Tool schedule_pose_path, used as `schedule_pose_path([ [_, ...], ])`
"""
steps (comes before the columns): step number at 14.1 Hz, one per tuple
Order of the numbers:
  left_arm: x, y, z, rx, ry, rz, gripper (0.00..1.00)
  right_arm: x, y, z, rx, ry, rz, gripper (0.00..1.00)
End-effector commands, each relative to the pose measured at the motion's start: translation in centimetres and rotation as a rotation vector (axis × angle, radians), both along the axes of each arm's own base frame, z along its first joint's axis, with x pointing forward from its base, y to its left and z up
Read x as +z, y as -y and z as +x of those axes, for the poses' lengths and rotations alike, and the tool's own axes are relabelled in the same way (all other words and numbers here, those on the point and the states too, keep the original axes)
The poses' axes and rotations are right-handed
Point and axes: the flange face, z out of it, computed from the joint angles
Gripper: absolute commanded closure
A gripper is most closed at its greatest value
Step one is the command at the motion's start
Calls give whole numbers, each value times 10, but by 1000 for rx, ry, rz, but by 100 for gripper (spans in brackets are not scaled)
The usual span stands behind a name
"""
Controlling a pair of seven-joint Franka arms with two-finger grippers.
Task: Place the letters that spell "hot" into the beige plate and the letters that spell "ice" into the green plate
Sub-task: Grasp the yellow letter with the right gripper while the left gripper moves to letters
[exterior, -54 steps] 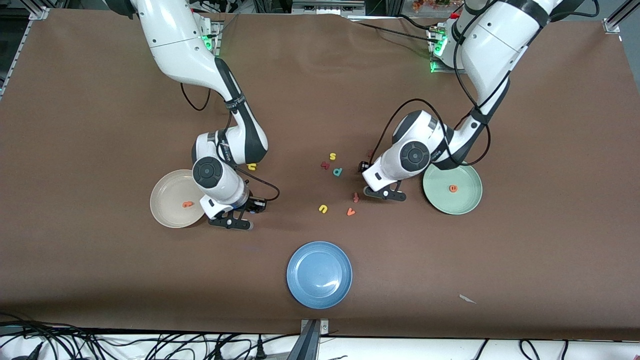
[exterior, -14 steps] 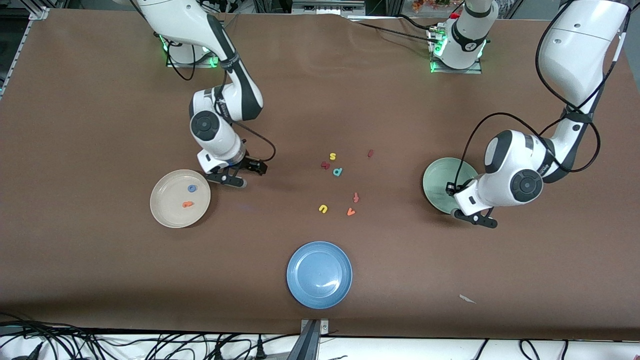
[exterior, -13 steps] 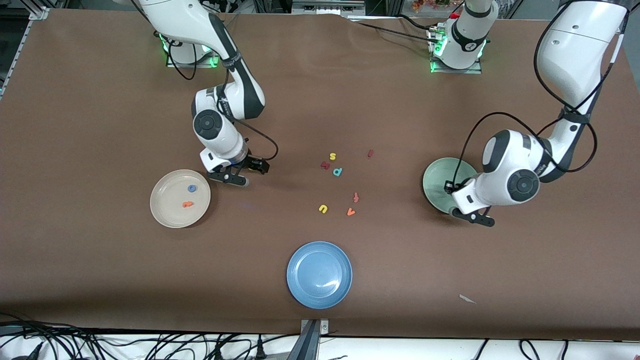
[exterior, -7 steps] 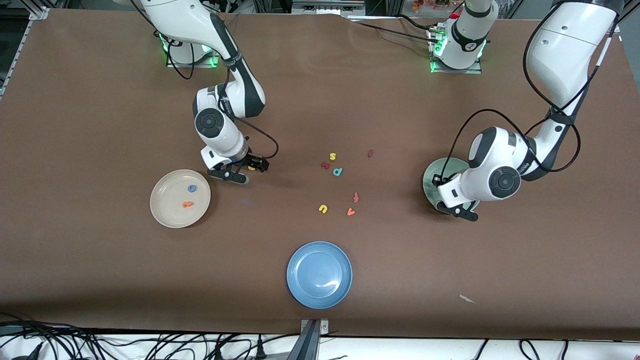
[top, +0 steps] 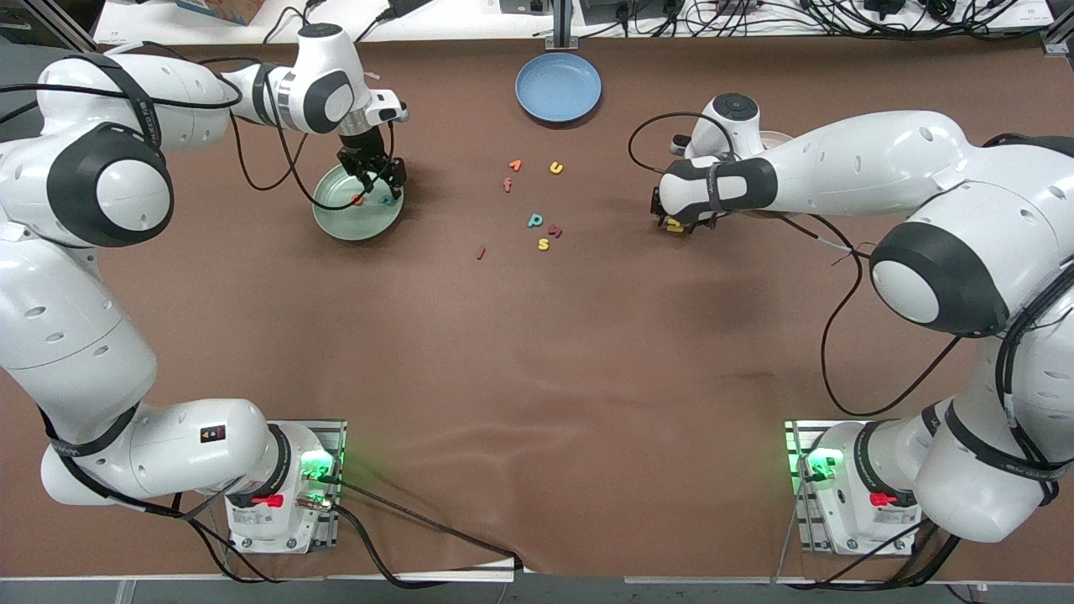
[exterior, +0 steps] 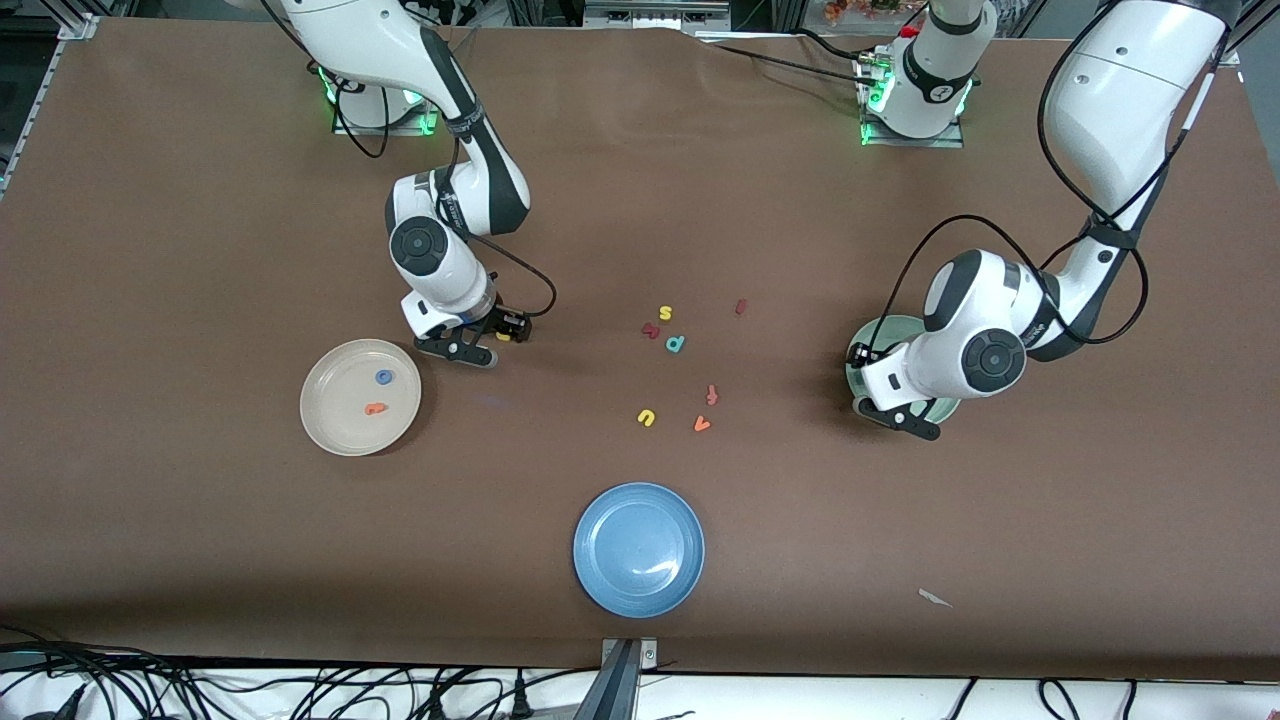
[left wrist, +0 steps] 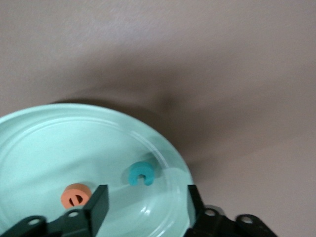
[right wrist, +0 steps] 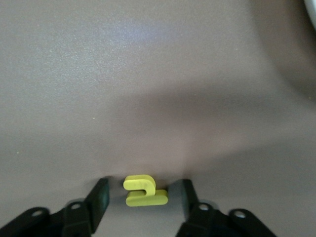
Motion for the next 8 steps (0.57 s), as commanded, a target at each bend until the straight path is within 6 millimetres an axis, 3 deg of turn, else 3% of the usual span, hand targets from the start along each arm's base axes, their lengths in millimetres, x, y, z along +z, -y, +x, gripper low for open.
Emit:
schedule_pose_path([
  [1, 58, 40, -3, -92, 35, 4, 0, 2, -2, -10, 1, 0, 13, 41],
  [3, 76, 81, -13, -141, 58, -27, 0, 1, -2, -11, 9, -2, 11, 44],
  [4, 77, 91, -17, -144, 57, -31, 0, 0, -4, -13, 13, -5, 12, 46],
  [6, 78, 119, -27, -143, 62, -27, 0, -2, -4, -13, 13, -7, 9, 57],
  [8, 66, 152, -45, -107, 47, 3, 0, -3, -4, -13, 13, -7, 9, 64],
])
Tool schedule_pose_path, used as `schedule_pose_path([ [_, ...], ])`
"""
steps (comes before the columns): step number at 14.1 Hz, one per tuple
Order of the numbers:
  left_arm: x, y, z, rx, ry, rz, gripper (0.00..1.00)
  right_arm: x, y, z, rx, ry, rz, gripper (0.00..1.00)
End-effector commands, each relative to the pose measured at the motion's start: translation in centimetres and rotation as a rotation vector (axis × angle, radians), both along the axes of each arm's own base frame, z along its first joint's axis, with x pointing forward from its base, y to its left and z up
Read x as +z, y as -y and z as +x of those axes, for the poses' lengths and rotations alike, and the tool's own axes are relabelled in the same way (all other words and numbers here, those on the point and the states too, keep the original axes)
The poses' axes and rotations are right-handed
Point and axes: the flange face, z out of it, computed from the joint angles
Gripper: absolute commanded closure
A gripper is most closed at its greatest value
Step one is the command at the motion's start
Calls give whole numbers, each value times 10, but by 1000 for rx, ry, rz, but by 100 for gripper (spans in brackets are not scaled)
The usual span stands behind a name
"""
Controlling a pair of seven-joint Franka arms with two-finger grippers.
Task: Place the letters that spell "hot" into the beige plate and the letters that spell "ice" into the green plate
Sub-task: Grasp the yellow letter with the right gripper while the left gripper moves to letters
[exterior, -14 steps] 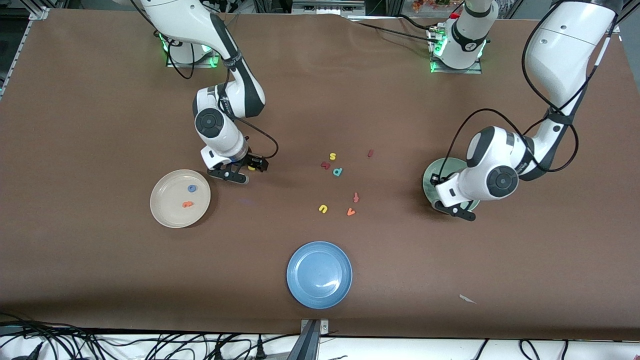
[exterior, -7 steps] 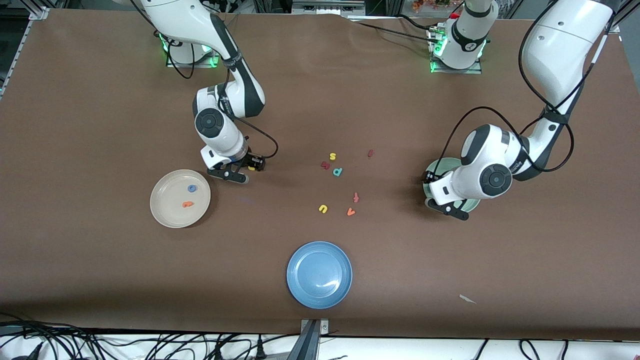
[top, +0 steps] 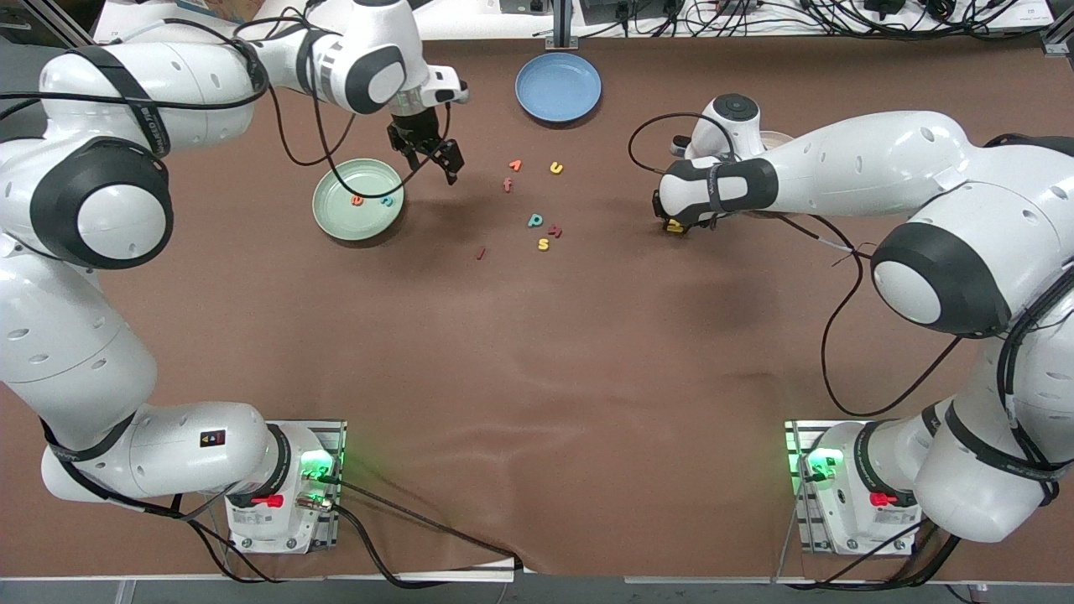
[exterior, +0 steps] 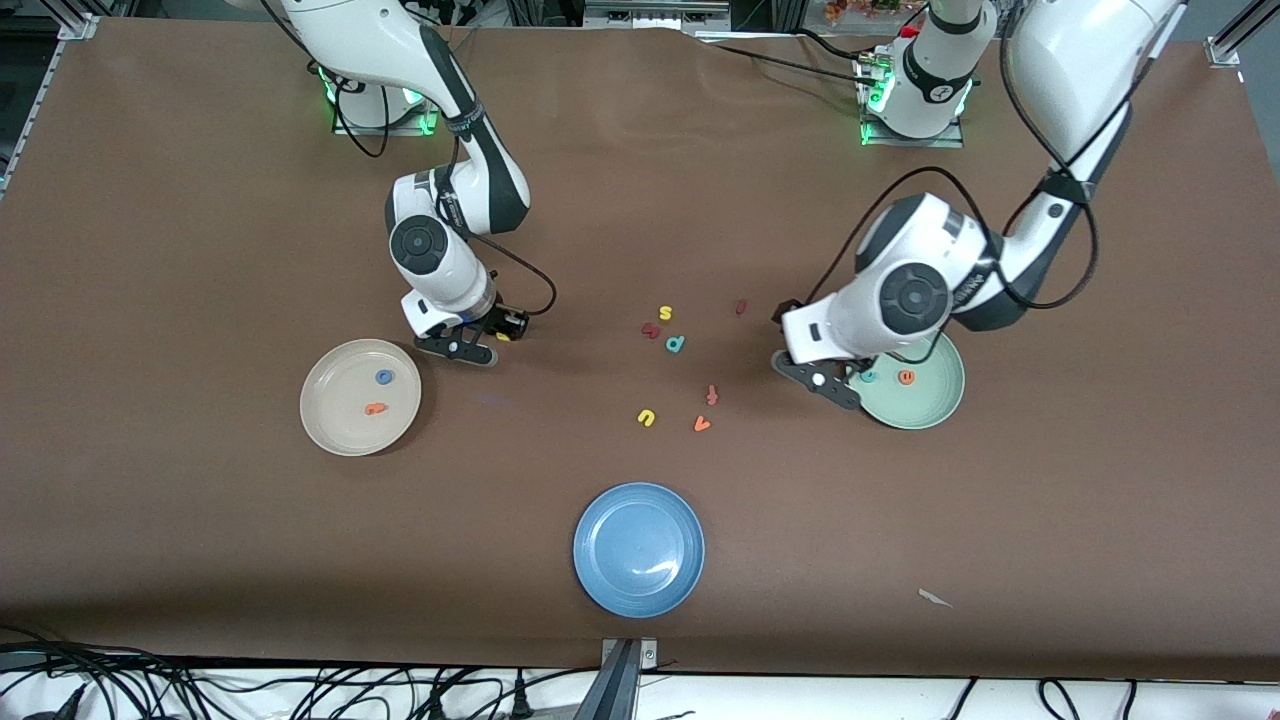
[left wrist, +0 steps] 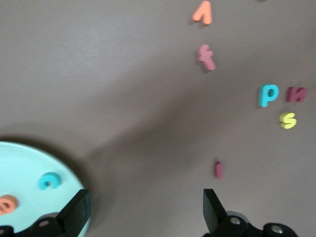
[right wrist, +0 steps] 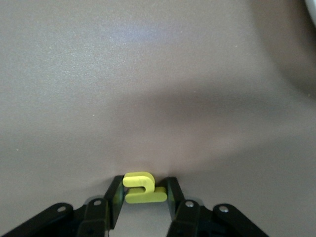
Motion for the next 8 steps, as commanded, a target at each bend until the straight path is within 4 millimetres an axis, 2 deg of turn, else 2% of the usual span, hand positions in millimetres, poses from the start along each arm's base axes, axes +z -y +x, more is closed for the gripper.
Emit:
schedule_pose_path([
  [1, -13, 36, -19, 58, -8, 49, 0, -5, -4, -11, 11, -5, 6, 65],
  [2, -19, 48, -28, 85, -11, 58, 0, -6, -4, -11, 11, -6, 5, 66],
  [4, -41, 50, -35, 146, -38, 69, 0, -4, -5, -9, 12, -4, 8, 69],
  [6, -53, 64, -51, 178, -30, 69, 0, 10, -11, 0, 21, 16, 24, 70],
  [8, -58, 67, -54, 185, -29, 65, 0, 24, -6, 13, 19, 16, 25, 72],
])
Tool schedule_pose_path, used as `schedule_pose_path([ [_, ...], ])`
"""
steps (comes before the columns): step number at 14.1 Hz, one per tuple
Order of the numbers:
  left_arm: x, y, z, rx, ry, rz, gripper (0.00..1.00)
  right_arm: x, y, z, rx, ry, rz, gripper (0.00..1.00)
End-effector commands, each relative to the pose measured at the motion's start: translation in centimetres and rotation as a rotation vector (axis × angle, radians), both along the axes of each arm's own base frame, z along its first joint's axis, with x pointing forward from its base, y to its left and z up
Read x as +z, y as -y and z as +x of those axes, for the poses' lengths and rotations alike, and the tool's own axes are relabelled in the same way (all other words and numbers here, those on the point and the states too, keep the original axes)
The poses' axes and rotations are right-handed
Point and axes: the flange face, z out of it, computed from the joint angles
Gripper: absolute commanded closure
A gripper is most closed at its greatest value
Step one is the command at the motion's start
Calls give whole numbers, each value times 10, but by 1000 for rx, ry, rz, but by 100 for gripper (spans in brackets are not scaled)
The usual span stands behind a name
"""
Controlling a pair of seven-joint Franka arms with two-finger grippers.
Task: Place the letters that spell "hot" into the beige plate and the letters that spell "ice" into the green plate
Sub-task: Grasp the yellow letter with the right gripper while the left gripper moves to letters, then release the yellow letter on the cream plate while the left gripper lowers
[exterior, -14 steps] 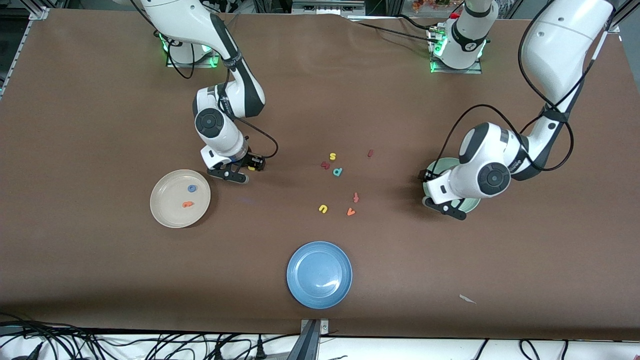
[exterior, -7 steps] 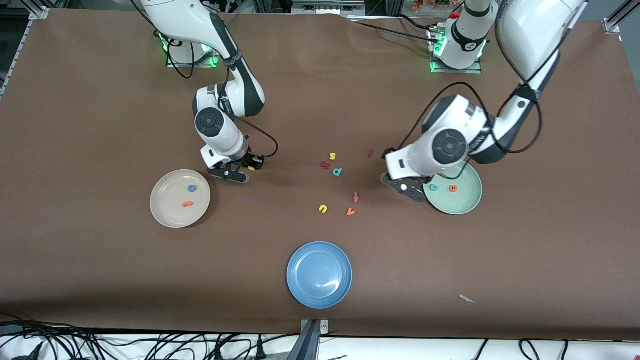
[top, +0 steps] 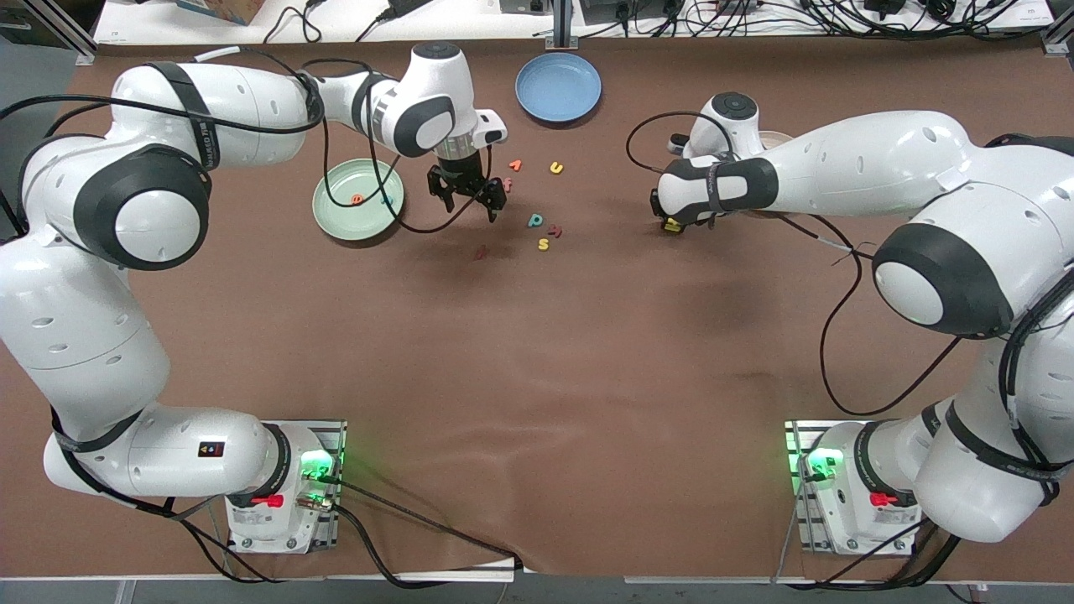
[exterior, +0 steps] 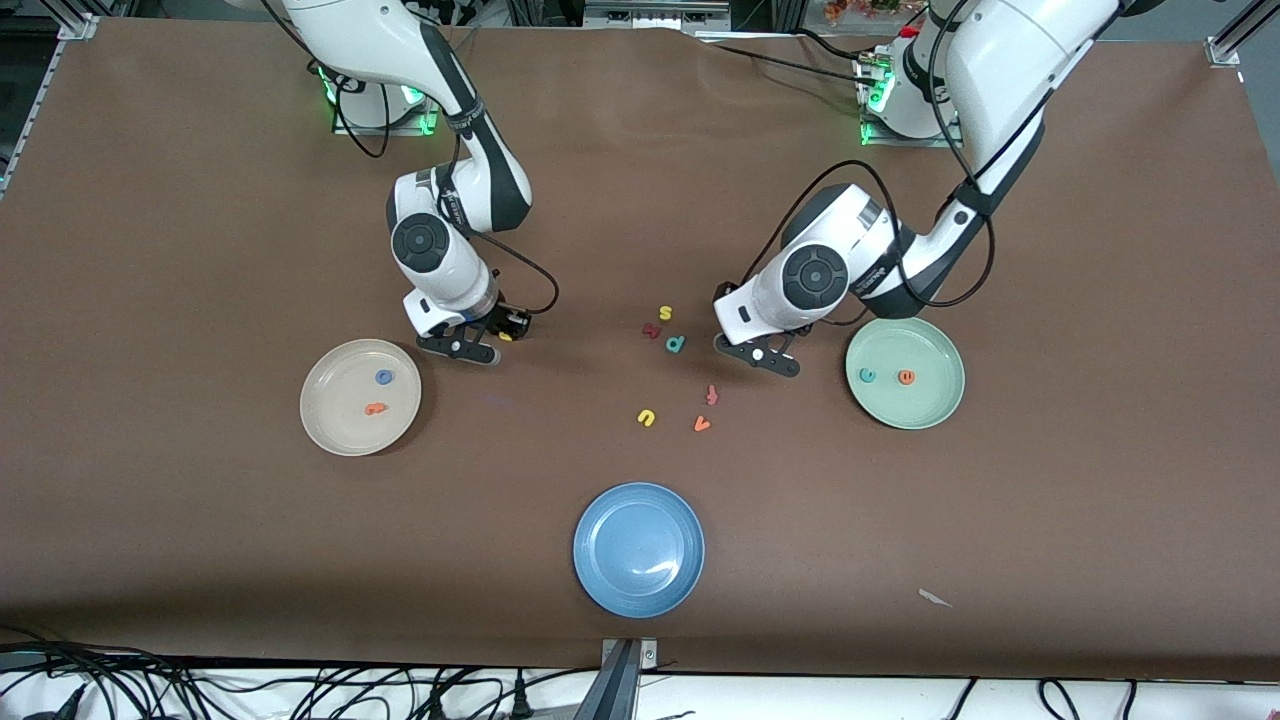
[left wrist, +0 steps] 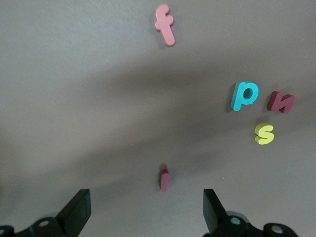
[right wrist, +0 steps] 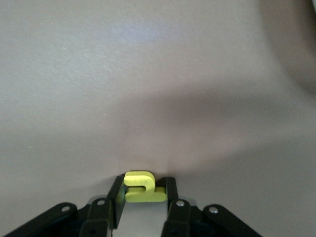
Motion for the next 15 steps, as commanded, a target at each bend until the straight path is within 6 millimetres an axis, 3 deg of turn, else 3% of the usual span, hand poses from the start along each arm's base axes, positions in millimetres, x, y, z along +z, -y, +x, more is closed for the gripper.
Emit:
schedule_pose_path([
  [1, -6, 4, -4, 10, 27, 17, 1, 28, 8, 21, 22, 3, 11, 72],
  [2, -9, 3, -5, -7, 36, 28, 1, 39, 18, 31, 42, -4, 9, 72],
  [5, -9, 2, -5, -24, 55, 43, 1, 72, 76, 56, 137, -32, 3, 72],
  [9, -29, 9, -10, -10, 46, 18, 3, 72, 146, 72, 230, -56, -28, 72],
  [12, -35, 21, -21, -2, 56, 37, 43, 65, 175, 80, 250, -49, -48, 71],
  [15, -50, 15, -24, -7, 39, 51, 42, 62, 195, 92, 267, -40, -59, 71],
])
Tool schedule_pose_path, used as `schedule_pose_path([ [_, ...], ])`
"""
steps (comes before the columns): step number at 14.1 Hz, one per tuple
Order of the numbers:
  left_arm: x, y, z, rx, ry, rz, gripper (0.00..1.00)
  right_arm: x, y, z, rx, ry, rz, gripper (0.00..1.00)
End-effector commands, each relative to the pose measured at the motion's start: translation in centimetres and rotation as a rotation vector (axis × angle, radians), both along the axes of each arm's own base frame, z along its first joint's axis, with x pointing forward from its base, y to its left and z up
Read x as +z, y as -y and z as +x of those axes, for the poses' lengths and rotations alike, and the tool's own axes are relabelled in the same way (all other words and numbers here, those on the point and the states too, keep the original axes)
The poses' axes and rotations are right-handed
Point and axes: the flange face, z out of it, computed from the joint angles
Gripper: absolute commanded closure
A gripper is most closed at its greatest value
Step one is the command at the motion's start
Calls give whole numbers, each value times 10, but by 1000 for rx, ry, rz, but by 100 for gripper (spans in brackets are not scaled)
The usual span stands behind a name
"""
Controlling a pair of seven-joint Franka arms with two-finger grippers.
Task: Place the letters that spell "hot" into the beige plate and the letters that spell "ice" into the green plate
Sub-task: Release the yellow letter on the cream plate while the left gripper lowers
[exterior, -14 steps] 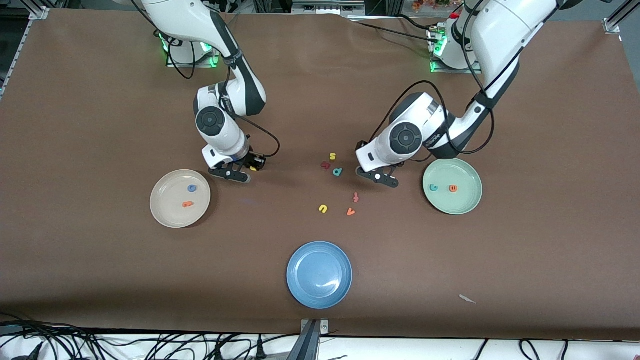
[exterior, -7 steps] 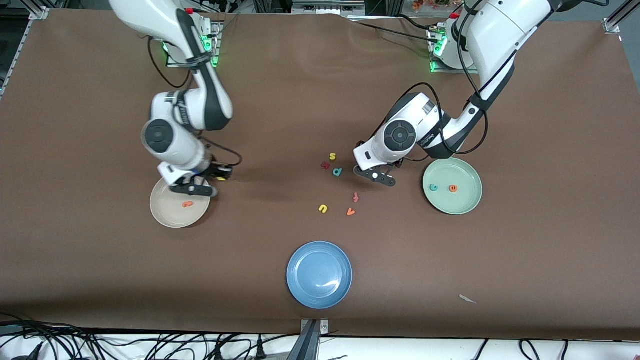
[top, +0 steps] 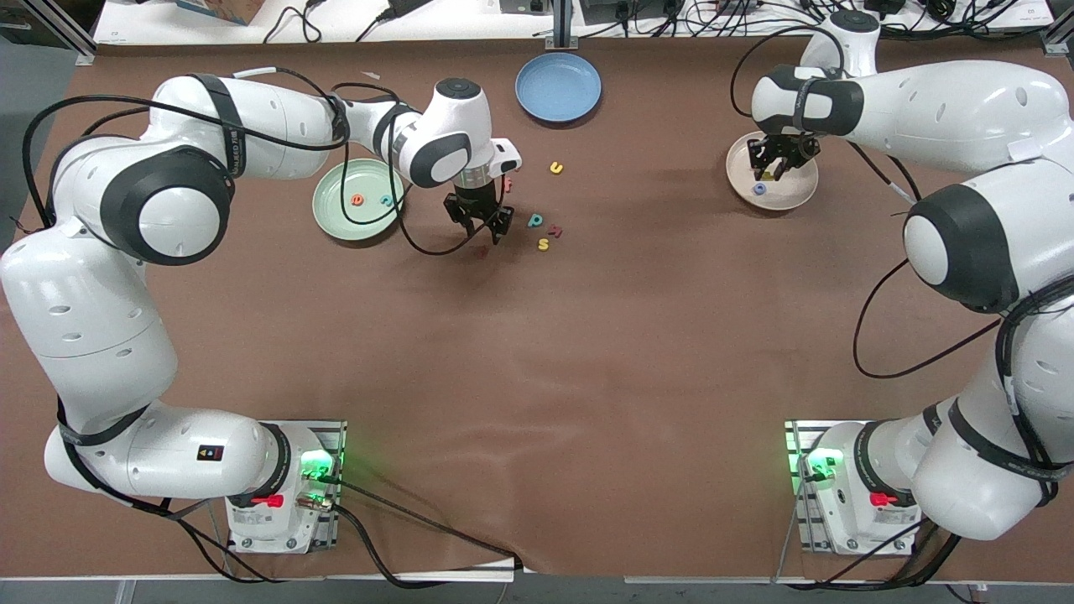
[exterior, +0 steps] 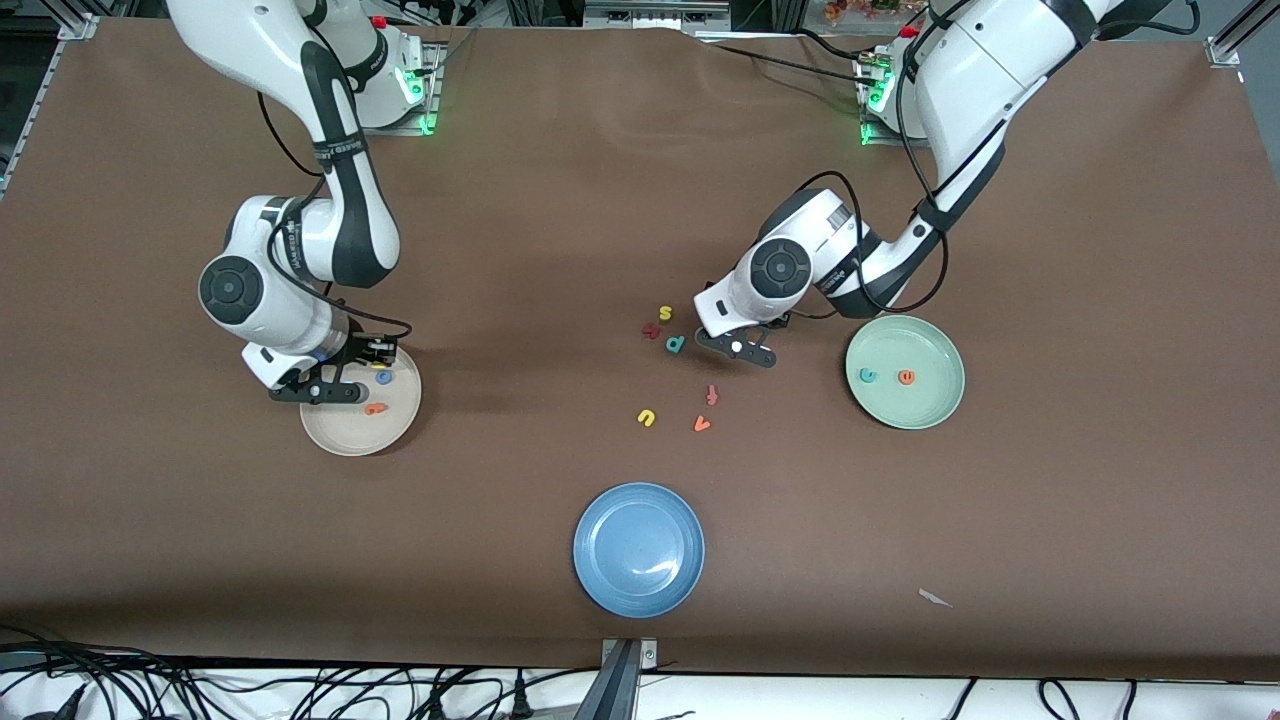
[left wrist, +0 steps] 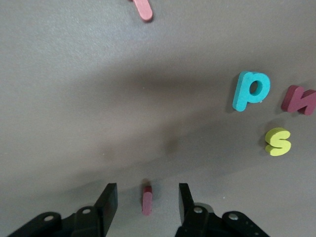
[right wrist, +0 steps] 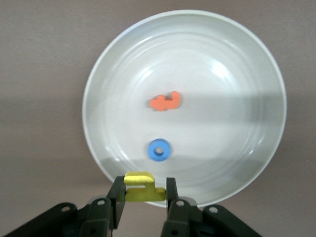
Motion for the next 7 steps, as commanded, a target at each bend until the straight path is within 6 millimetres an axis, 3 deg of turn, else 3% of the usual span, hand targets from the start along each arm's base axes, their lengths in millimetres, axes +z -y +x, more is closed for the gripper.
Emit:
schedule_pose_path([
  [1, -11, -8, -3, 5, 4, 24, 43, -2, 17, 13, 35, 12, -10, 71],
  [3, -14, -10, -6, 1, -1, 28, 42, -2, 23, 17, 34, 17, -11, 68],
  [4, -15, -9, -7, 1, -2, 29, 42, -1, 22, 19, 27, 20, -12, 49],
  [5, -17, -7, -11, -5, -6, 31, 42, 1, 21, 20, 8, 23, -5, 3],
  [7, -16, -6, -12, 2, -4, 34, 43, 6, 10, 22, -12, 30, -5, 0],
])
